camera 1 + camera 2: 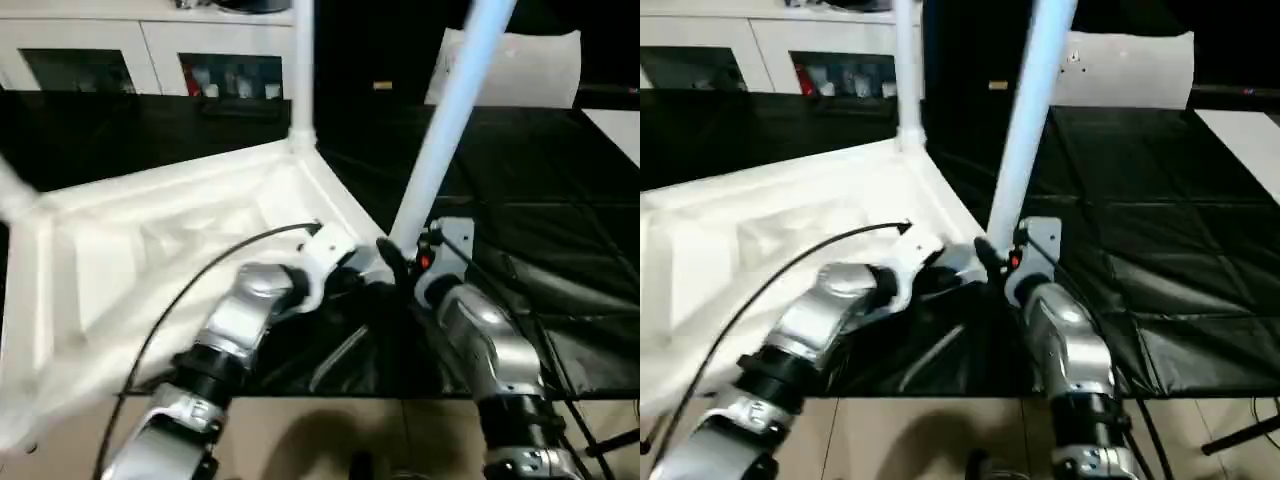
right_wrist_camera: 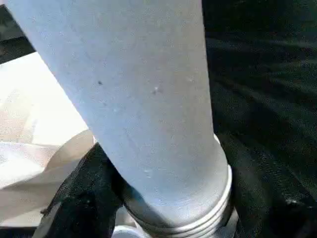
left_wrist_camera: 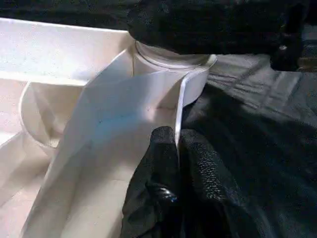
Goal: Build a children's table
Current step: Rotate leg to tighten
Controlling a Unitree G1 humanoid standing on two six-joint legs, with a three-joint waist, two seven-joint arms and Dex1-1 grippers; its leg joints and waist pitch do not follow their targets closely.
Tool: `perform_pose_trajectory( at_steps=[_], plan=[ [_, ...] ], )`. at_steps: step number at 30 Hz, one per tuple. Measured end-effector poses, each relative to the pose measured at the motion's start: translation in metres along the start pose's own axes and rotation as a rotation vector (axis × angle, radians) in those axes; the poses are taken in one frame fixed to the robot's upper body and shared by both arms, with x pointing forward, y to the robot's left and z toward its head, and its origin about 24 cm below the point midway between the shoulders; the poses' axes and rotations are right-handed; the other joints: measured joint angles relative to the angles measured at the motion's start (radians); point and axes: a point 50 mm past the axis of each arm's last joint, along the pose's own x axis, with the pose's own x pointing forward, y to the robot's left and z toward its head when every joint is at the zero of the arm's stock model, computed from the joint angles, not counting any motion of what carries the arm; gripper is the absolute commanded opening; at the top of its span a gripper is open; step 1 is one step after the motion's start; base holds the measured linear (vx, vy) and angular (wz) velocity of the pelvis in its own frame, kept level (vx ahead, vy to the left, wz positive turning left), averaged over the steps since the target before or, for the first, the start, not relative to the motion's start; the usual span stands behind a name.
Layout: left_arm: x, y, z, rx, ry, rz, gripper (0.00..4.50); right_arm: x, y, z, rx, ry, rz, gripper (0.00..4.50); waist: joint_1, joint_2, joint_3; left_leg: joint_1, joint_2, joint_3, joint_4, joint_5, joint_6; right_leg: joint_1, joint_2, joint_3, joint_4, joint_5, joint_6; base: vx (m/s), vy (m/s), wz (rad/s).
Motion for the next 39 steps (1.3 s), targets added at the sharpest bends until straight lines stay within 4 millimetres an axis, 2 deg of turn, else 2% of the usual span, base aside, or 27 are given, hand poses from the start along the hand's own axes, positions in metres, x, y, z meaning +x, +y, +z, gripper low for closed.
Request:
perform_pose_trajectory(
  at_steps=[2,3,4,7,12,15,18,21,25,31,36,39],
  plan=[
    [-0.002,0.001,0.003,0.028,-0.004,0.010,0.00,-0.002,0.003,0.002,-0.004,-0.019,0.006,3.40,0.005,-0.004,-0.002,-0.009,-0.002,0.001,0.000,0.000,0.000,-0.013,-0.001,0.007,0.013,0.004,0.001,0.028,-0.011,0.03],
    [-0.004,0.003,0.003,0.036,-0.002,0.027,0.00,-0.002,0.006,0.000,0.005,-0.019,0.013,3.50,0.005,-0.010,-0.005,-0.009,-0.007,0.002,0.001,0.001,0.003,-0.019,-0.002,0.019,0.022,0.016,0.002,0.058,-0.038,0.05],
    [-0.007,0.006,0.003,0.049,-0.002,0.040,0.00,-0.004,0.008,-0.003,0.002,-0.021,0.024,3.79,0.006,-0.015,-0.007,-0.010,-0.011,0.003,0.003,0.001,0.009,-0.027,-0.002,0.029,0.037,0.019,0.004,0.058,-0.038,0.05],
    [-0.012,0.010,0.004,0.075,-0.013,0.050,0.00,-0.006,0.011,-0.003,-0.034,-0.026,0.074,3.99,0.009,-0.015,-0.006,-0.012,-0.010,0.003,-0.001,0.000,0.010,-0.038,0.000,0.032,0.051,0.009,-0.006,0.054,-0.047,0.00],
    [-0.026,0.017,0.000,0.161,-0.005,-0.003,0.00,-0.018,0.004,-0.005,-0.144,-0.018,0.208,4.32,0.020,-0.016,-0.006,-0.017,-0.005,0.004,0.000,0.000,0.011,-0.051,0.004,0.032,0.068,0.000,-0.013,0.000,0.000,0.00],
    [-0.035,0.018,-0.005,0.212,-0.008,-0.097,0.00,-0.028,-0.007,-0.004,-0.207,-0.002,0.302,4.42,0.038,-0.016,-0.005,-0.017,0.004,0.005,0.003,0.001,0.010,-0.051,0.012,0.033,0.067,-0.002,-0.012,0.000,0.000,0.00],
    [-0.040,0.017,-0.009,0.250,0.000,-0.172,0.00,-0.034,-0.013,0.002,-0.277,0.000,0.383,4.42,0.056,-0.017,-0.005,-0.017,0.005,0.005,0.003,0.002,0.008,-0.051,0.014,0.033,0.067,-0.001,-0.014,0.000,0.000,0.00],
    [-0.044,0.016,-0.012,0.285,0.011,-0.244,0.00,-0.040,-0.020,0.008,-0.350,0.012,0.454,4.42,0.066,-0.017,-0.005,-0.016,0.005,0.005,0.003,0.005,0.003,-0.050,0.014,0.035,0.067,-0.001,-0.014,0.000,0.000,0.00],
    [-0.053,0.022,-0.015,0.317,0.040,-0.355,0.00,-0.049,-0.026,0.012,-0.464,0.095,0.646,4.42,0.078,-0.018,-0.004,-0.014,0.004,0.006,0.004,0.005,0.003,-0.047,0.015,0.039,0.067,-0.001,-0.014,0.000,0.000,0.00],
    [-0.061,0.024,-0.017,0.364,0.076,-0.495,0.00,-0.052,-0.021,0.015,-0.544,0.193,0.893,4.42,0.098,-0.021,-0.003,-0.013,0.004,0.007,0.004,0.005,0.003,-0.046,0.015,0.040,0.067,-0.001,-0.014,0.000,0.000,0.00],
    [-0.062,0.020,-0.016,0.411,0.100,-0.601,0.00,-0.050,-0.017,0.010,-0.559,0.240,1.002,4.42,0.114,-0.025,-0.003,-0.013,0.004,0.008,0.004,0.005,0.003,-0.046,0.014,0.042,0.068,0.002,-0.019,0.000,0.000,0.00],
    [-0.064,0.018,-0.016,0.436,0.110,-0.652,0.00,-0.050,-0.018,0.009,-0.561,0.262,1.046,4.05,0.120,-0.025,-0.003,-0.013,0.004,0.009,0.004,0.005,0.003,-0.045,0.014,0.043,0.068,0.002,-0.019,0.000,0.000,0.00]
  ],
)
